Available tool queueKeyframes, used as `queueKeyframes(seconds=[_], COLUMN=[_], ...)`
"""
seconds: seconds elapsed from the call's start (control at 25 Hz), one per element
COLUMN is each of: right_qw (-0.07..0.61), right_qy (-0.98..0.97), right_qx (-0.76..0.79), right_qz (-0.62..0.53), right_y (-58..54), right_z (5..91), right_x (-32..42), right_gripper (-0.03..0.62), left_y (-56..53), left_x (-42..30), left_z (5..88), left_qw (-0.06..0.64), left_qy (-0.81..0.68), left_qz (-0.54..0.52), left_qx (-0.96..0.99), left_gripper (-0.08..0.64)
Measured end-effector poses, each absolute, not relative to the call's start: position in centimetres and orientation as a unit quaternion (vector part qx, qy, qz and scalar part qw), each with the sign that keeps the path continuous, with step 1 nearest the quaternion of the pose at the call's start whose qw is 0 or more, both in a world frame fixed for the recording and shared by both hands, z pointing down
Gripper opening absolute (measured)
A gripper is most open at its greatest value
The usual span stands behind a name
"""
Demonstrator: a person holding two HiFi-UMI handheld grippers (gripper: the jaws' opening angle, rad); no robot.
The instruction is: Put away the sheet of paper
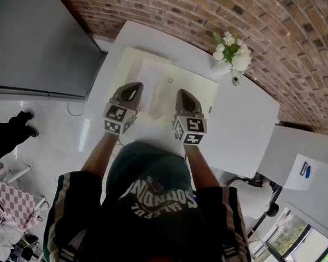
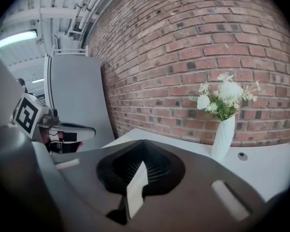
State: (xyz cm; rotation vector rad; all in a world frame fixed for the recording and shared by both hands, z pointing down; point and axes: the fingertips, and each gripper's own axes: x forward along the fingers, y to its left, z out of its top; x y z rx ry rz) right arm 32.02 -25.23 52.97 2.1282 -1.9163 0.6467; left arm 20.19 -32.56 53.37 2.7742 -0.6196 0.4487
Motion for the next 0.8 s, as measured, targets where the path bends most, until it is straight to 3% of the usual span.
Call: queueKeyframes(seconds=[0.8], right_qw=[0.104], right_qy=[-0.649], right_qx=[0.722], right_qz=[0.216], right_y=[-25.05], right_z=[52.88], right_x=[31.14], right_gripper=[0.000], left_y=[-32.40], left_x=[20.63], left_z=[53.41], left_qw=[0.125], left_qy=[-0.195], left_qz=[0.161], left_qx=[0.960], left_gripper=[0.011])
